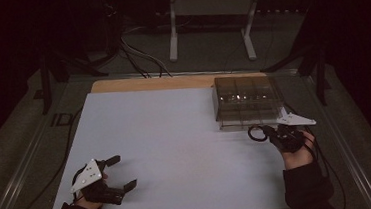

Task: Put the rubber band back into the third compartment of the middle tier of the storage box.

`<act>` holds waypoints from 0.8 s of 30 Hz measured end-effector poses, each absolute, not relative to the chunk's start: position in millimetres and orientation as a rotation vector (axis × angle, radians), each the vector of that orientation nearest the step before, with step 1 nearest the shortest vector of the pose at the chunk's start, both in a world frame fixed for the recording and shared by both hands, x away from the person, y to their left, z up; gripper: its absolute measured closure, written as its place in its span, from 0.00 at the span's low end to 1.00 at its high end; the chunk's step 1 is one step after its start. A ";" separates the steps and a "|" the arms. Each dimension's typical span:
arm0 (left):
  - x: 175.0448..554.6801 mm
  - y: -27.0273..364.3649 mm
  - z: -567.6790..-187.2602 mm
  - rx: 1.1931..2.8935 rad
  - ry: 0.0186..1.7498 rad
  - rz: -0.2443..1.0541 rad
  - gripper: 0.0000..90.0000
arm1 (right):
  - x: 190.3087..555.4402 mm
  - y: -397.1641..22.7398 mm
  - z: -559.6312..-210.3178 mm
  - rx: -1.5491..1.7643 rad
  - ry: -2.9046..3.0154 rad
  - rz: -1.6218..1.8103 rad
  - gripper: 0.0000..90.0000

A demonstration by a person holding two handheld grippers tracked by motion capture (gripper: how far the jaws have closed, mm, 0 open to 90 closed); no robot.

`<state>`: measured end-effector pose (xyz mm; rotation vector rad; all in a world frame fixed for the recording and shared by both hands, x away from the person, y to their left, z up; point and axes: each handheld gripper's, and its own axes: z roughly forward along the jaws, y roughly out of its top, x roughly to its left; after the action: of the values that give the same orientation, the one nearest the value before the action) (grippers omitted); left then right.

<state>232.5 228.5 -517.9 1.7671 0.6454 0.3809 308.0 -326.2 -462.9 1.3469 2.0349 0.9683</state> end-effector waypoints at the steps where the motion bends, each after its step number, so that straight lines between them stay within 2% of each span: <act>1: 232.2 228.4 -518.0 1.770 0.642 0.382 0.00 | 308.7 -326.4 -461.7 1.346 2.034 0.969 0.97; 24: 232.0 228.1 -517.7 1.774 0.638 0.382 0.00 | 330.8 -343.3 -440.4 1.356 1.952 0.950 0.97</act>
<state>232.0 228.1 -517.7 1.7739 0.6380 0.3819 330.8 -343.3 -440.4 1.3563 1.9523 0.9495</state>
